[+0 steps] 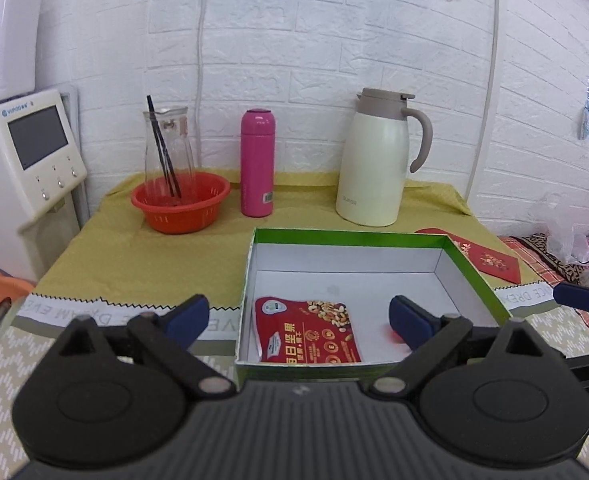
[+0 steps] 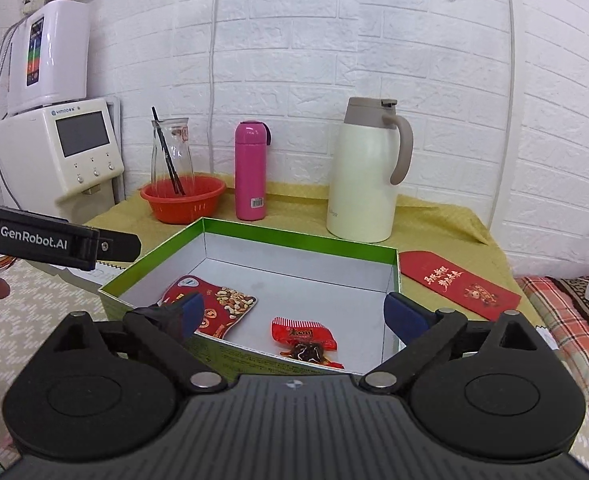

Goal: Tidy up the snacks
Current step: 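Withdraw both tools from the box back to the snack pile, then grasp a clear meat packet with the left tool while the right tool grasps an orange-topped clear bag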

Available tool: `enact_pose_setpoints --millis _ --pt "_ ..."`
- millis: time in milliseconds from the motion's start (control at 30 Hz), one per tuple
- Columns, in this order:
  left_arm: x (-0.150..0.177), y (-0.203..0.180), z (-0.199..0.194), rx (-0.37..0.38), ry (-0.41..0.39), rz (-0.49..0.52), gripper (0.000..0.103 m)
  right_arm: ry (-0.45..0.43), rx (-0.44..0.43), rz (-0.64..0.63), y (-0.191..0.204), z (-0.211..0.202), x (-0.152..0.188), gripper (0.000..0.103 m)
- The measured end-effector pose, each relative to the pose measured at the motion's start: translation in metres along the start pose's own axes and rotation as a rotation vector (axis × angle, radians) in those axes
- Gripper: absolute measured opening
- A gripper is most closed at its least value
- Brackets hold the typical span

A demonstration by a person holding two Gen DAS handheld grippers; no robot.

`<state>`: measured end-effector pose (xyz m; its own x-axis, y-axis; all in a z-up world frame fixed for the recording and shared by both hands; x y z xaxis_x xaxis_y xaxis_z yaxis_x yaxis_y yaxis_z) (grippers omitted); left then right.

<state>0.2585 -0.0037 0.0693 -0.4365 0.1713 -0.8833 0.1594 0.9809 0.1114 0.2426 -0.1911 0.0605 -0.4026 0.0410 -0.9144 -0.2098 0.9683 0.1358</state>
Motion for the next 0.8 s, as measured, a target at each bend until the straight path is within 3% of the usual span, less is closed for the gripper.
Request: enact_pose_setpoints --millis 233,467,633,800 --pt "0.015 -0.011 -0.071 0.014 -0.036 0.0 0.096 -0.062 -0.021 0.028 0.008 -0.066 0.008 0.103" --pt "0.059 -0.015 -0.123 0.028 -0.043 -0.002 0.096 -0.073 -0.063 0.074 0.013 -0.119 0.045 0.103" --pt "0.103 -0.011 -0.138 0.06 0.006 -0.058 0.096 0.013 -0.076 0.119 0.019 -0.13 0.089 0.103" --pt "0.142 0.001 -0.141 0.072 0.081 -0.136 0.096 0.144 -0.171 0.146 0.047 -0.138 0.132 0.103"
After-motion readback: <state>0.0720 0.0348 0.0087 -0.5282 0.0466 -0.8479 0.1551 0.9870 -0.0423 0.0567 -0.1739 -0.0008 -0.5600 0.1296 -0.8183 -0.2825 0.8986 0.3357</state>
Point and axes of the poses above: each gripper's, at about its wrist camera, not at the fingertips, and z roughly the way its jaws point, y to its left, x to its underside, the point moved 5 cm from there along z, roughly the way its jaws point, and after that the axes turned 11 degrees about z, right-handed, at the moved point
